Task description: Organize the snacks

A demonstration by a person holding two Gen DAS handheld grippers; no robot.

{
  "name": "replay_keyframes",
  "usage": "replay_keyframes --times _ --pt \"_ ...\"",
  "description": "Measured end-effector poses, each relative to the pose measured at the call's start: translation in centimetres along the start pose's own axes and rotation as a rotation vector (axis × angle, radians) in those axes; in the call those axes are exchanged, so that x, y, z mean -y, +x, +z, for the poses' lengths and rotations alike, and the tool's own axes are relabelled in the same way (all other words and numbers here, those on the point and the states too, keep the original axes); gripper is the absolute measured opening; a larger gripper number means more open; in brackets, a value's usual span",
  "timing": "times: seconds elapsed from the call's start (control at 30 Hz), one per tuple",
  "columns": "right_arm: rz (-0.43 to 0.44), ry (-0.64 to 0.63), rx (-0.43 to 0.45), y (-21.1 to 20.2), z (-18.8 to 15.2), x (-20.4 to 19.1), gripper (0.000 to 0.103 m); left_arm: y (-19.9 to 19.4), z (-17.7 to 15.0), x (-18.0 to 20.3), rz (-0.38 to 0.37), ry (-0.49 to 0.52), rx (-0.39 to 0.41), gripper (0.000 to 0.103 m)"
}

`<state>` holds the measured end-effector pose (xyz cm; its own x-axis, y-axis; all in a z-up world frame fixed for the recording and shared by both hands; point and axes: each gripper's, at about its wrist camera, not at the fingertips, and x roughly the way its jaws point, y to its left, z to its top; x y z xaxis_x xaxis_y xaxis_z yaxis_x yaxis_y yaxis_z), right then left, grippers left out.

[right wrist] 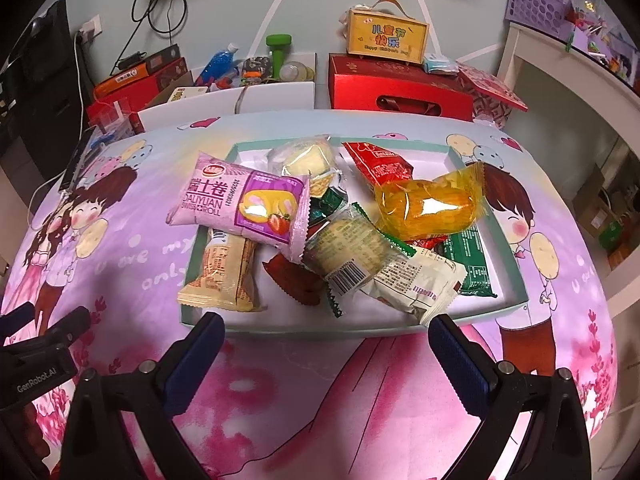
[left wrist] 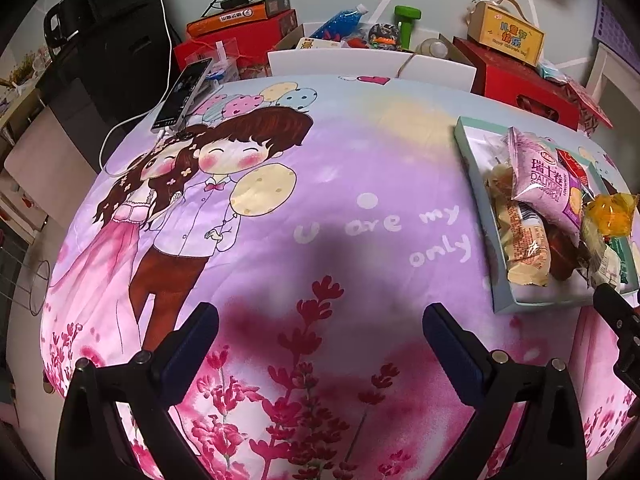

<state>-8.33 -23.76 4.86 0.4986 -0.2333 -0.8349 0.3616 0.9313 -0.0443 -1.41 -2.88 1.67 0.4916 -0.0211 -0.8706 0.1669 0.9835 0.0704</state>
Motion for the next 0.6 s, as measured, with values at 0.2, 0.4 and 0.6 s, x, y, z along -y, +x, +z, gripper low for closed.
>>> replay_keyframes --times 0.2,0.4,0.6 --pt "-0.006 0.003 -0.006 0.24 0.04 0.19 0.103 0.05 0.05 0.23 0.001 0.016 0.002 0.102" --pt "-0.009 -0.001 -0.006 0.25 0.03 0.12 0.103 0.01 0.01 0.54 -0.002 0.029 0.005 0.102" --pt "-0.01 -0.003 -0.008 0.31 0.01 0.04 0.103 0.0 0.0 0.53 -0.003 0.027 0.005 0.102"
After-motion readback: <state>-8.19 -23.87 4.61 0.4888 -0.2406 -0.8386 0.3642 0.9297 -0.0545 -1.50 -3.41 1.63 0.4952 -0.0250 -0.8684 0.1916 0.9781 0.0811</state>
